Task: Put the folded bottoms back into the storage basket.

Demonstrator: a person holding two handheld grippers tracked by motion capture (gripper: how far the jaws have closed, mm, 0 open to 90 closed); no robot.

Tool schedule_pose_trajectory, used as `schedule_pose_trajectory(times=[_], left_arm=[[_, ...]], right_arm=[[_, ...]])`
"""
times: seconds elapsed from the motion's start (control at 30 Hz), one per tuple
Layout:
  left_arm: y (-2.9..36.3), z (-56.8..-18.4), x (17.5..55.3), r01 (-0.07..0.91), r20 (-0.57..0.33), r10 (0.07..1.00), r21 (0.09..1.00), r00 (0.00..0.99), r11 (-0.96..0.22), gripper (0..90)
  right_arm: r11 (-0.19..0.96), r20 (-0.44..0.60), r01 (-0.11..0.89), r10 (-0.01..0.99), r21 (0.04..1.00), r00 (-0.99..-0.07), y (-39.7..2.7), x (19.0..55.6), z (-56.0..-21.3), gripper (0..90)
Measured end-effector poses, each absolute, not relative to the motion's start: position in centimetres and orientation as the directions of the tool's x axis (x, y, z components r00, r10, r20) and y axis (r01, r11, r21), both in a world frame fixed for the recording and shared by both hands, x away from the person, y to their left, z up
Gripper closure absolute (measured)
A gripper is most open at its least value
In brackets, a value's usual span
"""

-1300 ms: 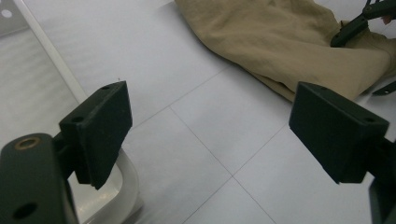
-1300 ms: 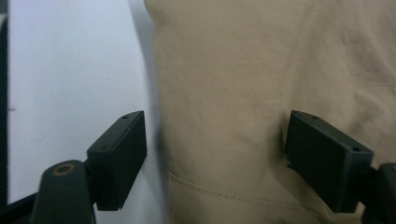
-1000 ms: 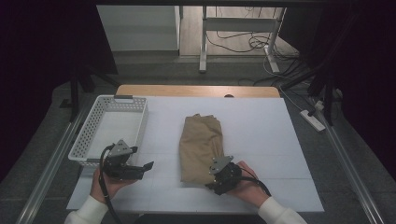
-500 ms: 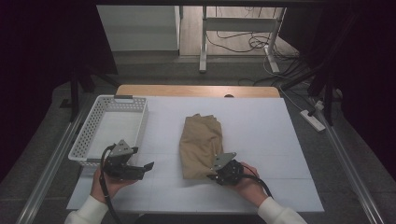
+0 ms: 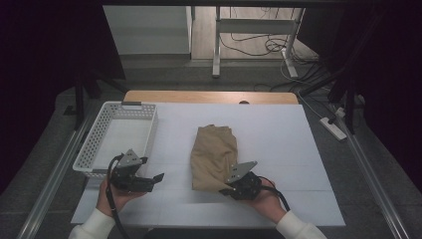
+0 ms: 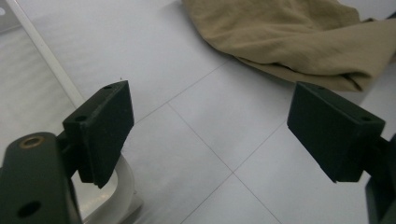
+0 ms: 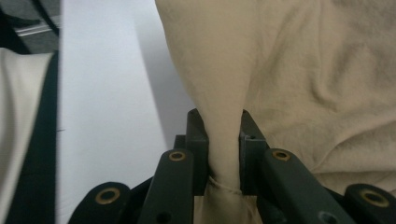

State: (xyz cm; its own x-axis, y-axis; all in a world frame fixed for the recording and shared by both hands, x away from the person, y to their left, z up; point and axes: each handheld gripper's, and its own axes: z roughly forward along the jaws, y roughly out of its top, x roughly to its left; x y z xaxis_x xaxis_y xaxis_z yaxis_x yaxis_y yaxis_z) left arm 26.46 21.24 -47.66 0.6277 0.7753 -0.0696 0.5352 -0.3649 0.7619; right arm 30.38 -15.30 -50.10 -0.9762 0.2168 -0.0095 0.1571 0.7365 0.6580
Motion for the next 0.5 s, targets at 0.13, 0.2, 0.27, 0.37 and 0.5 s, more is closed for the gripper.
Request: schedule_pose_trajectory(times=[0.13, 0.2, 0.27, 0.37, 0.5], left_arm=[[21.3, -47.7, 26.5, 0.535, -0.071, 0.775, 0.763, 0.628, -0.363, 15.3], [21.3, -47.6, 26.4, 0.533, -0.071, 0.774, 0.765, 0.63, -0.363, 15.3], [21.2, -47.6, 26.4, 0.533, -0.071, 0.774, 0.765, 0.629, -0.362, 15.3], [20.9, -47.6, 26.4, 0.531, -0.073, 0.77, 0.765, 0.633, -0.364, 15.3], [20.3, -47.6, 26.6, 0.526, -0.07, 0.76, 0.762, 0.646, -0.377, 15.3]], right_arm=[[0.735, -0.006, 0.142, 0.195, 0.663, -0.981, -15.3, 29.4, -49.8, 78.7], [0.735, 0.0, 0.131, 0.176, 0.665, -0.984, -15.4, 28.5, -49.4, 78.7], [0.733, 0.002, 0.128, 0.171, 0.668, -0.985, -15.5, 28.3, -49.4, 78.7], [0.736, 0.006, 0.131, 0.169, 0.664, -0.986, -15.8, 28.1, -49.4, 78.7], [0.733, 0.009, 0.134, 0.172, 0.667, -0.985, -15.8, 28.3, -49.5, 78.6]])
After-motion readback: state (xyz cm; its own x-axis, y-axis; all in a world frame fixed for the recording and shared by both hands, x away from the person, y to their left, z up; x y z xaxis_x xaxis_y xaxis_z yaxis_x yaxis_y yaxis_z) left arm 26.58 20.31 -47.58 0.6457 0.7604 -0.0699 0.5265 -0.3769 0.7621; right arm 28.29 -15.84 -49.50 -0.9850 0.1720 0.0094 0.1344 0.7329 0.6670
